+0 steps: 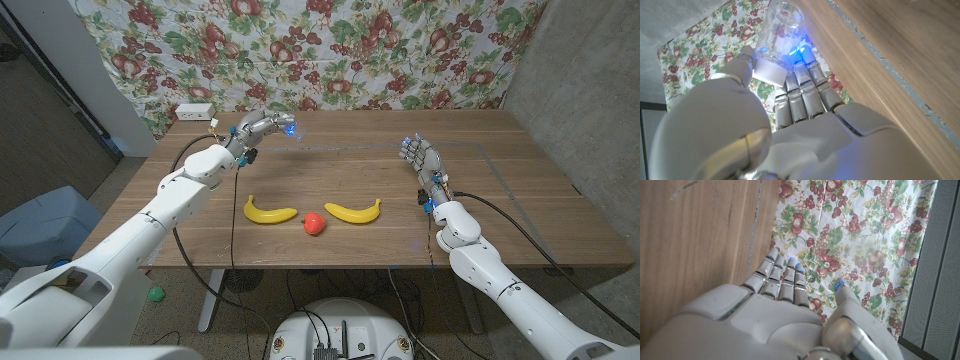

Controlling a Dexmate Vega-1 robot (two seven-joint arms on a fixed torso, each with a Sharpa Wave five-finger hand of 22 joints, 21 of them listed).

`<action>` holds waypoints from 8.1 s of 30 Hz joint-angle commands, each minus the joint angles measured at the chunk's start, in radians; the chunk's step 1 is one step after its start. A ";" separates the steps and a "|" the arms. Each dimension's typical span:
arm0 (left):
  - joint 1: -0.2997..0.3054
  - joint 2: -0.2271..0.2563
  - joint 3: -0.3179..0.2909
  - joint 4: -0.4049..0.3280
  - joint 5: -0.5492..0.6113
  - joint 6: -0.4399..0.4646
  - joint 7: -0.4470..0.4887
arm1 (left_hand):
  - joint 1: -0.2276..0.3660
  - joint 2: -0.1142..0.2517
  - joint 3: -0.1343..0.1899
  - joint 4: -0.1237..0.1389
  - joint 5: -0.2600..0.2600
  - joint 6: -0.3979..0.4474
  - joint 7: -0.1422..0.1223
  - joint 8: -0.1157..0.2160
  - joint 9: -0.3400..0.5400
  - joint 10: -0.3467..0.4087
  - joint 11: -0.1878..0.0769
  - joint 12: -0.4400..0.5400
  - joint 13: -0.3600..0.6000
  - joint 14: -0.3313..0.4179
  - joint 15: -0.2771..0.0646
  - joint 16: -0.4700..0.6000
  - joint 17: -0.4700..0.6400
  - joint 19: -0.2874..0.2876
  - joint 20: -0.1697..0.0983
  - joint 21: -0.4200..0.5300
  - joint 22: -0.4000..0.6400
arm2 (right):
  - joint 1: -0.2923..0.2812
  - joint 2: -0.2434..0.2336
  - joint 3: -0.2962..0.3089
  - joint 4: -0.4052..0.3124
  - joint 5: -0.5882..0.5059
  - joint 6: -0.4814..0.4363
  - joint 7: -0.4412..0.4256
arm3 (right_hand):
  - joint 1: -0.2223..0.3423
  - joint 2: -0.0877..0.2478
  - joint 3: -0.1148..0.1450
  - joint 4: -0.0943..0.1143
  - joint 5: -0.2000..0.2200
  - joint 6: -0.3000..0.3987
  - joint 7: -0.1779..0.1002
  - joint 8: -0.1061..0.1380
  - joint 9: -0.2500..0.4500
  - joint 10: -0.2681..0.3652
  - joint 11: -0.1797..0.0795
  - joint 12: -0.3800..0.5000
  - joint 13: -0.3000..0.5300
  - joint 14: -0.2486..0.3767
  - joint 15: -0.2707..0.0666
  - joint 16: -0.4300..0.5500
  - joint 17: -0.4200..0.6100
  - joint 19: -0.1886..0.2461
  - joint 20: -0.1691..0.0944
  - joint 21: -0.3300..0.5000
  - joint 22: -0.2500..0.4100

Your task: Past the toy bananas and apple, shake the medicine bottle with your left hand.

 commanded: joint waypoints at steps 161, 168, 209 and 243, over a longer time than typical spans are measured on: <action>0.132 -0.109 -0.054 -0.084 0.294 -0.121 0.434 | 0.174 0.174 -0.014 0.007 0.007 0.088 -0.030 -0.021 0.006 0.197 -0.188 -0.025 0.007 0.055 -0.176 -0.017 0.005 -0.045 -0.086 0.071 -0.009 | -0.021 -0.005 0.011 -0.001 0.015 0.018 0.010 | 0.002 0.006 0.005 -0.007 0.005 0.011 0.000 0.003 0.003 0.010 0.004 -0.005 0.005 0.008 0.000 -0.002 0.003 0.027 -0.001 -0.044 0.003; 0.129 -0.082 -0.051 -0.105 0.283 -0.077 0.391 | 0.175 0.174 -0.015 0.007 0.007 0.088 -0.030 -0.022 0.006 0.197 -0.185 -0.026 0.008 0.057 -0.176 -0.016 0.006 -0.045 -0.086 0.073 -0.009 | -0.025 -0.007 0.010 -0.005 0.009 0.020 0.010 | 0.002 0.005 0.005 -0.007 0.005 0.012 0.000 0.003 0.003 0.010 0.003 -0.006 0.005 0.008 -0.002 -0.002 0.003 0.028 -0.001 -0.046 0.003; -0.023 0.080 0.061 -0.130 0.238 0.176 0.047 | 0.176 0.176 -0.015 0.009 0.008 0.083 -0.025 -0.025 0.007 0.192 -0.184 -0.031 0.011 0.053 -0.176 -0.020 0.005 -0.056 -0.088 0.083 -0.011 | -0.014 0.005 -0.002 -0.010 -0.005 0.004 -0.011 | 0.001 0.006 0.005 -0.007 0.005 0.012 -0.001 0.003 0.003 0.011 0.004 -0.006 0.004 0.008 -0.001 -0.003 0.003 0.032 -0.001 -0.057 0.004; 0.097 -0.136 -0.035 -0.018 0.345 -0.135 0.483 | 0.175 0.175 -0.015 0.009 0.008 0.087 -0.031 -0.024 0.006 0.200 -0.187 -0.032 0.011 0.057 -0.175 -0.019 0.005 -0.054 -0.088 0.096 -0.012 | 0.014 0.009 0.000 0.028 0.011 -0.002 0.007 | 0.000 0.006 0.005 -0.007 0.005 0.012 0.000 0.003 0.003 0.011 0.003 -0.006 0.004 0.008 -0.001 -0.005 0.003 0.036 -0.001 -0.065 0.004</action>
